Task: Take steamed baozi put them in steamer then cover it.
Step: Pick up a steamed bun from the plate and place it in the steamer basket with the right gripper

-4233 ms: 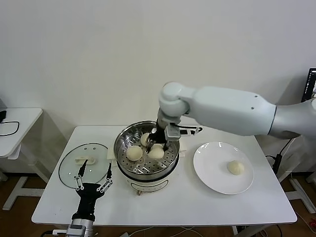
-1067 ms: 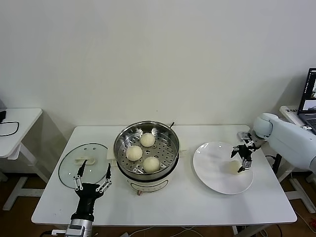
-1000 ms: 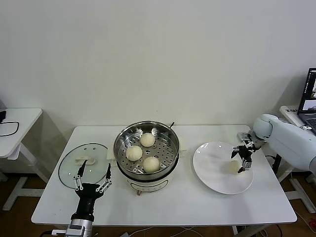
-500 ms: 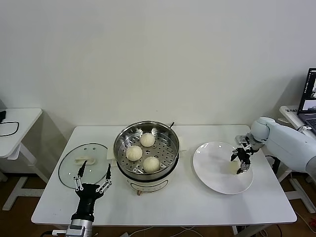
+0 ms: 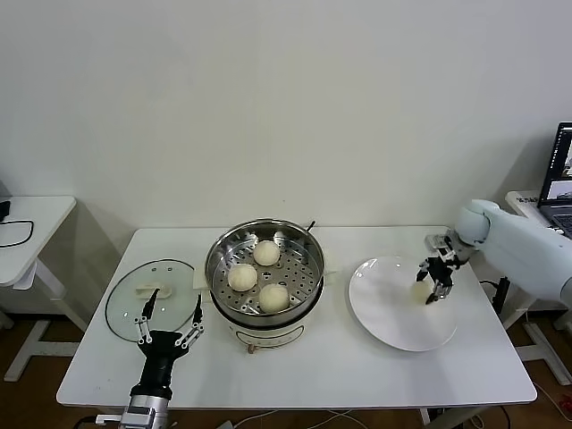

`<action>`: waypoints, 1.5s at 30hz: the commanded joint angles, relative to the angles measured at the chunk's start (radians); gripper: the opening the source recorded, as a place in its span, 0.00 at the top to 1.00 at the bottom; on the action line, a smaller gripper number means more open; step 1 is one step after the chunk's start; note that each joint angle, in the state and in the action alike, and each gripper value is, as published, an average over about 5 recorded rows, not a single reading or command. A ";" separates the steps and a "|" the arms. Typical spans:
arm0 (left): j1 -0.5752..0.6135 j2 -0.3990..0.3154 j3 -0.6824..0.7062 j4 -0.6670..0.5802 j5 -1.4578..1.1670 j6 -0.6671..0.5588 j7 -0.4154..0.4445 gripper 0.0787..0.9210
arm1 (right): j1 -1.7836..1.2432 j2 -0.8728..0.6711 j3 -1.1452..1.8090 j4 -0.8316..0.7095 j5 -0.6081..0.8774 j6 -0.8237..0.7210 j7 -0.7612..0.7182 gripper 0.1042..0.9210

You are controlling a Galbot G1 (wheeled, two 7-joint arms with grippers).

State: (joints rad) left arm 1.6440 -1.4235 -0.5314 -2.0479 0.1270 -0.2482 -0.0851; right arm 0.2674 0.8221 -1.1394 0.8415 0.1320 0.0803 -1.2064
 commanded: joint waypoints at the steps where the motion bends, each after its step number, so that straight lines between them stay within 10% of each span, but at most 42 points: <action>1: -0.004 0.003 0.003 -0.002 0.000 0.001 0.000 0.12 | 0.300 0.031 -0.149 0.143 0.102 -0.040 -0.121 0.33; 19: -0.010 0.008 0.012 -0.010 0.000 0.001 -0.001 0.12 | 0.571 0.348 -0.355 0.350 0.492 -0.233 -0.044 0.35; 45: -0.010 0.007 0.000 0.000 -0.001 0.000 -0.004 0.12 | 0.367 0.498 -0.369 0.252 0.424 -0.284 0.068 0.37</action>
State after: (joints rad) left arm 1.6347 -1.4176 -0.5310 -2.0489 0.1259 -0.2493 -0.0888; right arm 0.6852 1.2827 -1.4988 1.1075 0.5639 -0.1910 -1.1574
